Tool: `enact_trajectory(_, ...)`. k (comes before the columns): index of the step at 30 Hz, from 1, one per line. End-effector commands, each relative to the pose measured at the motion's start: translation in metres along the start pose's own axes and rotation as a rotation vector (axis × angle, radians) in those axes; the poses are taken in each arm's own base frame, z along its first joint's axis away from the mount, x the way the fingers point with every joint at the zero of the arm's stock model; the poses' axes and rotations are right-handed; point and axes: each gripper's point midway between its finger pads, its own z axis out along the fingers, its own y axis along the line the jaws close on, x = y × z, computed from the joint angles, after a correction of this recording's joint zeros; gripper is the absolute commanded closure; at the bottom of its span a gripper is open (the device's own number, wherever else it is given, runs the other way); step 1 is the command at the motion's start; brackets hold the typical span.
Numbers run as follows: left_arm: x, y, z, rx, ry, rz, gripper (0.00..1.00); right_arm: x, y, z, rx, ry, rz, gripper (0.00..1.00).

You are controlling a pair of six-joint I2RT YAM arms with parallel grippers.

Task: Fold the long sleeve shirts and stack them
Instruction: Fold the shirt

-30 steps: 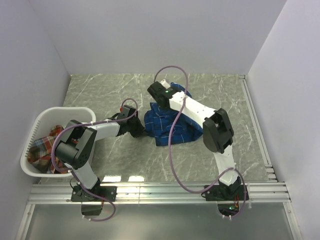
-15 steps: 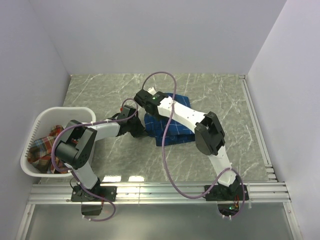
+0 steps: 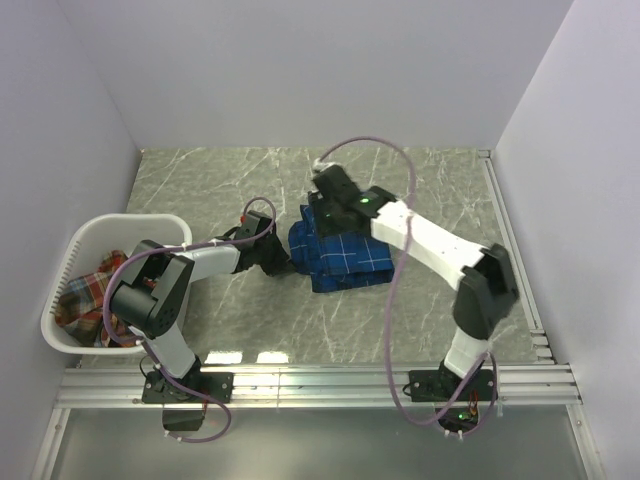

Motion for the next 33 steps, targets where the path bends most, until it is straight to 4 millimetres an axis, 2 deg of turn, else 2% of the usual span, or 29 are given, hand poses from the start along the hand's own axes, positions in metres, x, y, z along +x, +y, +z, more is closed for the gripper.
enact_trajectory(1, 0.0, -0.013, -0.006, 0.05, -0.007, 0.015, 0.99, -0.023, -0.023, -0.011, -0.047, -0.113, 0.18, 0.55)
enact_trajectory(4, 0.0, -0.012, -0.005, 0.047, -0.004, 0.014, 0.99, -0.012, -0.039, -0.005, -0.041, -0.094, 0.246, 0.57)
enact_trajectory(8, 0.0, -0.013, -0.005, 0.048, -0.002, 0.013, 0.99, 0.008, -0.031, 0.019, -0.076, -0.023, 0.29, 0.58)
enact_trajectory(9, -0.001, -0.013, -0.005, 0.048, -0.005, 0.012, 0.99, 0.007, -0.024, 0.025, -0.112, -0.028, 0.3, 0.59)
enact_trajectory(11, -0.001, -0.013, -0.005, 0.049, -0.006, 0.014, 0.99, 0.025, -0.008, 0.04, -0.189, 0.04, 0.334, 0.6)
enact_trajectory(12, -0.001, -0.012, -0.005, 0.046, -0.006, 0.012, 1.0, 0.026, 0.001, 0.045, -0.231, 0.042, 0.341, 0.6)
enact_trajectory(14, 0.001, -0.011, -0.004, 0.044, 0.0, 0.012, 0.99, 0.042, 0.021, 0.058, -0.294, 0.108, 0.341, 0.61)
enact_trajectory(16, 0.002, -0.01, -0.002, 0.041, 0.006, 0.008, 0.99, 0.045, 0.033, 0.066, -0.322, 0.126, 0.337, 0.61)
enact_trajectory(17, 0.004, -0.01, -0.002, 0.041, 0.012, 0.008, 1.0, 0.053, 0.04, 0.071, -0.342, 0.158, 0.337, 0.61)
enact_trajectory(21, 0.003, -0.012, 0.001, 0.06, 0.01, 0.008, 1.0, 0.051, 0.062, 0.072, -0.419, 0.17, 0.305, 0.62)
enact_trajectory(24, 0.004, -0.013, 0.001, 0.067, 0.011, 0.009, 1.0, 0.045, 0.067, 0.065, -0.445, 0.168, 0.281, 0.62)
enact_trajectory(26, 0.003, -0.014, 0.0, 0.065, 0.007, 0.01, 0.99, 0.035, 0.061, 0.054, -0.427, 0.129, 0.259, 0.61)
enact_trajectory(27, 0.001, -0.017, -0.004, 0.071, -0.002, 0.017, 0.99, 0.032, 0.051, 0.051, -0.374, 0.105, 0.251, 0.61)
enact_trajectory(28, -0.001, -0.019, -0.006, 0.073, -0.017, 0.022, 0.98, 0.018, 0.042, 0.038, -0.36, 0.053, 0.236, 0.6)
enact_trajectory(29, -0.003, -0.018, -0.009, 0.067, -0.027, 0.026, 0.96, 0.015, 0.032, 0.032, -0.331, 0.042, 0.235, 0.59)
enact_trajectory(30, -0.008, -0.026, -0.016, 0.084, -0.052, 0.038, 0.91, 0.012, 0.021, 0.027, -0.298, 0.021, 0.239, 0.58)
enact_trajectory(31, -0.012, -0.027, -0.02, 0.072, -0.072, 0.049, 0.87, 0.001, 0.013, 0.012, -0.291, -0.025, 0.24, 0.57)
enact_trajectory(32, -0.015, -0.03, -0.024, 0.073, -0.086, 0.056, 0.84, -0.004, -0.004, 0.007, -0.264, -0.048, 0.26, 0.55)
enact_trajectory(33, -0.018, -0.031, -0.031, 0.064, -0.1, 0.063, 0.73, 0.003, -0.014, 0.004, -0.242, -0.042, 0.274, 0.53)
